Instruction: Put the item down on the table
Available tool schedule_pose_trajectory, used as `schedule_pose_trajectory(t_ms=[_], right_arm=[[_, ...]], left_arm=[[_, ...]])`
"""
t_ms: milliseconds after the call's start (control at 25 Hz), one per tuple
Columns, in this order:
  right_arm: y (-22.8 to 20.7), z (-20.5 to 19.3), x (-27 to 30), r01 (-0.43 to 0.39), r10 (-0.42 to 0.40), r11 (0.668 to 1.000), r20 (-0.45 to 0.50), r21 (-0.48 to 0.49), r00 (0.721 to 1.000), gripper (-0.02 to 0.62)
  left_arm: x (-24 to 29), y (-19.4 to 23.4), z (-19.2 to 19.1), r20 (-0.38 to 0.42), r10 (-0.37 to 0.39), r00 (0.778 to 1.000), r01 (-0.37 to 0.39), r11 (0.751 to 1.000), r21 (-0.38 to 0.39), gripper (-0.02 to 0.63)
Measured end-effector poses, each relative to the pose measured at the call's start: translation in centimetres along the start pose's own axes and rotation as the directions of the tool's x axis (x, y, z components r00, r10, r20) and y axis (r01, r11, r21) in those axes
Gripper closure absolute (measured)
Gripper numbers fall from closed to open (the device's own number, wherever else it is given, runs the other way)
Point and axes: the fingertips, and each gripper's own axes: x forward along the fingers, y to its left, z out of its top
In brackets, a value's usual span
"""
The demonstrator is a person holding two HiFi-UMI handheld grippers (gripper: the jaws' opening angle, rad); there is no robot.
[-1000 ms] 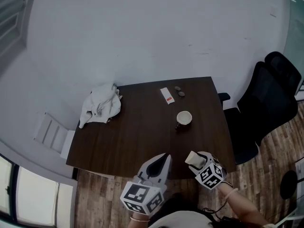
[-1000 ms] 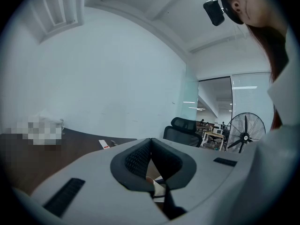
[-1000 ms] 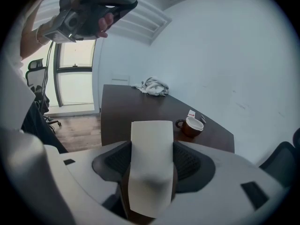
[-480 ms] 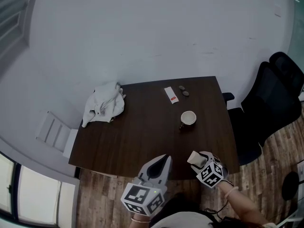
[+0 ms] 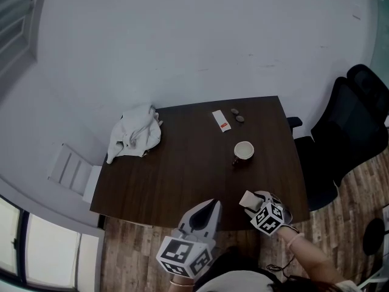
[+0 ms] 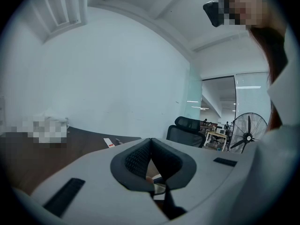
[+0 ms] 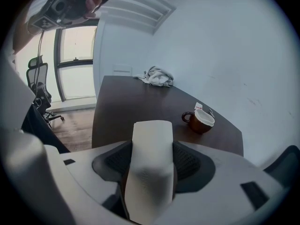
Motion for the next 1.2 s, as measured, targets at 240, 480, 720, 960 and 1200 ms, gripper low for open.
schedule_pose_trajectory(t_ms=[240,480,720,960,1200], right_arm=[[-0.3,-0.2,1.7,-0.033,0.033,0.999,-0.032,0.004,0.999,0.318],[-0.4,-0.4,3.1,-0.075,0.075,0.997,-0.064,0.008,0.995,0.318],[-0.3,-0.9,4.5,-0.126,0.127,0.992,-0.113,0.017,0.985,0.317],[0.1,-1.3,5.4,-0.15,0.15,0.989,-0.152,0.012,0.977,0.316],[0.1,-1.7,6.2,-0.154,0.154,0.988,-0.173,0.012,0.973,0.316]], left_arm=[[0.1,0.8,-0.2,0.006,0.008,1.0,-0.008,1.0,-0.004,0.588],[0.1,1.6,-0.3,0.004,0.024,1.0,-0.024,1.0,-0.011,0.589],[0.1,1.9,-0.7,-0.004,0.032,0.999,-0.032,0.999,-0.018,0.589],[-0.6,2.1,-0.6,-0.008,0.051,0.999,-0.051,0.998,-0.022,0.589],[-1.2,2.2,-0.9,-0.002,0.052,0.999,-0.052,0.998,-0.023,0.589]])
